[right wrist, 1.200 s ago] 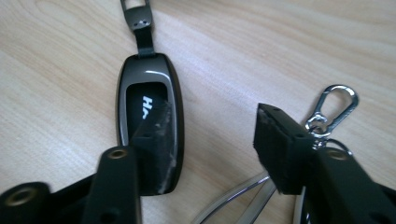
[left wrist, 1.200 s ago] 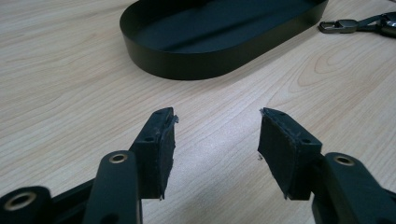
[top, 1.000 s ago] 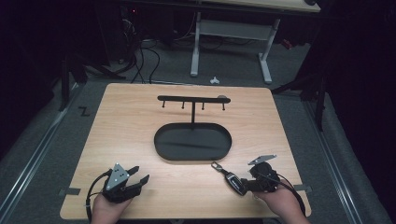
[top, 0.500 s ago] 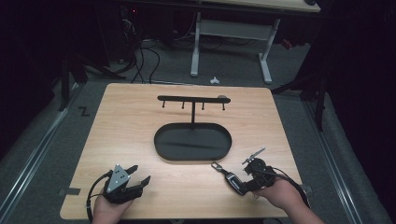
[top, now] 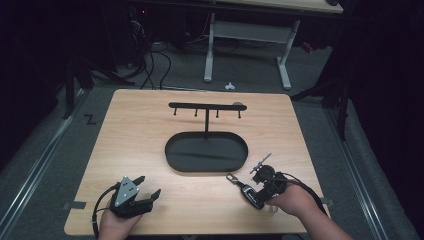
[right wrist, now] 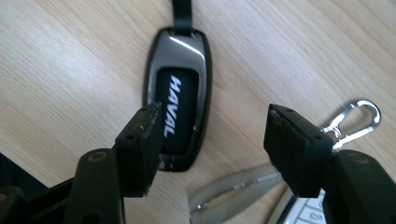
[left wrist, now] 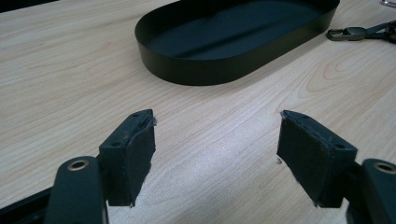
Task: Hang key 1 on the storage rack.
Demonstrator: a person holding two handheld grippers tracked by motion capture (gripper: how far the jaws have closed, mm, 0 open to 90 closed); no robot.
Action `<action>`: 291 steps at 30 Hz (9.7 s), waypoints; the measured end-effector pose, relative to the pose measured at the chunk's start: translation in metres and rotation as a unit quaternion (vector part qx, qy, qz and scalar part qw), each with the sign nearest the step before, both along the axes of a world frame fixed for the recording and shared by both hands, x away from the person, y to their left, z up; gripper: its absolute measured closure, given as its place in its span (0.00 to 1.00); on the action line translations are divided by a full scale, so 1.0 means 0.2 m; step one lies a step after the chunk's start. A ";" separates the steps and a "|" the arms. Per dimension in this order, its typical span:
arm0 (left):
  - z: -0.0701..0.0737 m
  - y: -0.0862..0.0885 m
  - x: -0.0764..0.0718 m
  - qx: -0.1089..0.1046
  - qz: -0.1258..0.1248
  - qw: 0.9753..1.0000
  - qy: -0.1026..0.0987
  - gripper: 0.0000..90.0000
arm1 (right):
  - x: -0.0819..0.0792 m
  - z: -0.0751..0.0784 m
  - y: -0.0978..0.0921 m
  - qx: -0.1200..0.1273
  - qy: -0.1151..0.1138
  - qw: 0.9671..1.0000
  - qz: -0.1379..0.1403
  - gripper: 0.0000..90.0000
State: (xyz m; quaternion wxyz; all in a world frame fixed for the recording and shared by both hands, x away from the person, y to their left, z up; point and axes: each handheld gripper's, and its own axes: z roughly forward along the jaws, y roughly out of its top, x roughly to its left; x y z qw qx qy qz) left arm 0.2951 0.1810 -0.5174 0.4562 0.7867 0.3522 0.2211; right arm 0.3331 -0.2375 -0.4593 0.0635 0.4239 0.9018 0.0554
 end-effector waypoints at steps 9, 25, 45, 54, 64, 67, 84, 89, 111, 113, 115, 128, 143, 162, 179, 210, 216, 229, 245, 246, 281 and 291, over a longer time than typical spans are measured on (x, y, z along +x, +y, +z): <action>0.01 0.00 -0.01 0.004 0.001 1.000 -0.006 0.32 | 0.09 0.01 0.10 -0.002 0.010 1.000 0.010 0.38; 0.00 0.00 -0.01 0.005 -0.002 1.000 -0.002 0.32 | 0.25 -0.08 0.22 -0.006 0.036 0.999 0.040 0.50; 0.00 0.00 -0.01 0.003 -0.010 1.000 -0.006 0.33 | 0.26 -0.15 0.29 -0.023 0.073 0.997 0.022 0.88; 0.01 0.00 -0.01 -0.006 -0.013 1.000 0.000 0.34 | 0.26 -0.15 0.29 -0.021 0.070 0.997 0.023 0.89; 0.00 0.01 -0.01 -0.013 -0.012 1.000 0.004 0.34 | 0.22 -0.09 0.28 -0.012 0.058 0.998 0.037 0.89; 0.00 0.01 -0.01 -0.010 -0.011 1.000 0.005 0.34 | 0.21 -0.03 0.25 -0.002 0.059 0.998 0.025 0.89; -0.01 0.01 -0.01 -0.010 -0.018 1.000 0.011 0.34 | 0.17 0.24 0.13 0.021 0.034 0.999 -0.007 0.89; -0.01 0.01 -0.01 -0.013 -0.017 1.000 0.010 0.34 | 0.17 0.31 0.12 0.023 0.022 0.999 -0.005 0.89; -0.01 0.01 -0.02 -0.016 -0.026 0.999 0.014 0.34 | 0.27 0.48 0.25 0.044 0.002 0.999 -0.012 0.89; -0.01 0.01 -0.02 -0.016 -0.026 0.999 0.013 0.34 | 0.30 0.49 0.27 0.048 -0.003 0.999 -0.006 0.89; -0.01 0.01 -0.02 -0.014 -0.028 0.999 0.014 0.34 | 0.32 0.51 0.29 0.054 -0.008 0.998 0.002 0.89; -0.01 0.01 -0.02 -0.012 -0.030 0.999 0.014 0.35 | 0.46 0.60 0.38 0.064 -0.025 0.998 0.002 0.89; 0.00 0.01 -0.02 -0.009 -0.032 0.999 0.015 0.35 | 0.57 0.69 0.43 0.070 -0.047 0.996 0.002 0.89; -0.01 0.01 -0.02 -0.006 -0.037 0.999 0.021 0.36 | 0.68 0.65 0.46 0.068 -0.055 0.996 -0.023 0.89; -0.01 0.01 -0.02 -0.003 -0.039 0.999 0.020 0.36 | 0.76 0.58 0.48 0.061 -0.070 0.995 -0.043 0.89; -0.03 -0.02 -0.01 0.005 -0.047 0.999 0.027 0.36 | 0.58 0.55 0.37 0.084 -0.096 0.990 -0.051 0.71; -0.03 -0.03 -0.01 0.008 -0.049 0.998 0.029 0.36 | 0.44 0.49 0.28 0.084 -0.106 0.990 -0.051 0.65; -0.04 -0.04 -0.01 0.016 -0.052 0.998 0.033 0.36 | 0.21 0.19 -0.01 0.080 -0.078 0.990 -0.086 0.64; -0.04 -0.04 -0.01 0.021 -0.053 0.998 0.036 0.36 | 0.16 -0.03 -0.30 0.069 -0.057 0.985 -0.148 0.53; -0.04 -0.04 -0.01 0.021 -0.053 0.998 0.035 0.36 | 0.16 -0.04 -0.31 0.066 -0.055 0.984 -0.153 0.53; -0.04 -0.04 0.00 0.021 -0.052 0.998 0.033 0.36 | 0.20 -0.15 -0.40 0.038 -0.013 0.981 -0.190 0.77; -0.04 -0.04 0.00 0.021 -0.051 0.998 0.033 0.36 | 0.19 -0.14 -0.37 0.022 -0.016 0.986 -0.167 0.84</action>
